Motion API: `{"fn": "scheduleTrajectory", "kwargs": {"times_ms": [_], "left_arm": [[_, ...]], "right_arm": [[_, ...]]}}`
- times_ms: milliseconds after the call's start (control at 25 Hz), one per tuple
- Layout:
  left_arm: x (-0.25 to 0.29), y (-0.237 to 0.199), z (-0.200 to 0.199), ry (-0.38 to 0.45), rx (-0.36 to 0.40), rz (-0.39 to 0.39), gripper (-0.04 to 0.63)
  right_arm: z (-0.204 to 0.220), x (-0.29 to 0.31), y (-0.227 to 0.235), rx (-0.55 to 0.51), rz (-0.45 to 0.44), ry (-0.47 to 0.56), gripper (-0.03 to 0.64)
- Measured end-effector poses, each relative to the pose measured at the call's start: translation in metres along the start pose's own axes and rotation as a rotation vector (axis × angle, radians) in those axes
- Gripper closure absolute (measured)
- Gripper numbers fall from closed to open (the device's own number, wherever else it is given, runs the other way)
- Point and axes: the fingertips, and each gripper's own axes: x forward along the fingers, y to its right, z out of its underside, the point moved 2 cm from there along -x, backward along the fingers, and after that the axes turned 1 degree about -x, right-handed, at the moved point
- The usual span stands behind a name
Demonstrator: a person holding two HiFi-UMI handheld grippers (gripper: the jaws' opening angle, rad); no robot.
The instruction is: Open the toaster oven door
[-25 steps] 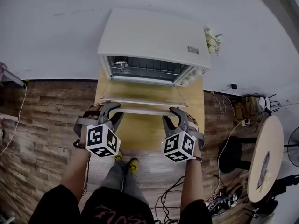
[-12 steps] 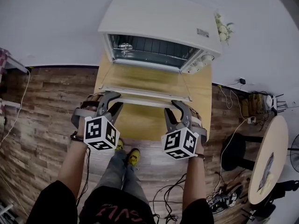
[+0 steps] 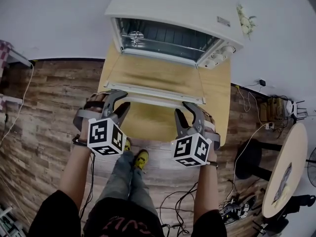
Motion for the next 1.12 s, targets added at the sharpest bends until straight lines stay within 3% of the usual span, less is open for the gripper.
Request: {"fn": "scheduleTrajectory", "kwargs": {"times_ms": [480, 1120], "left_arm": [[0.008, 0.024, 0.011, 0.001, -0.046, -0.01, 0.433], [0.025, 0.05, 0.024, 0.011, -0.083, 0.012, 0.402]], "right_arm": [[0.012, 0.008, -0.026, -0.049, 0.004, -0.01, 0.456], [0.03, 0.023, -0.054, -0.029, 0.002, -0.019, 0.422]]}}
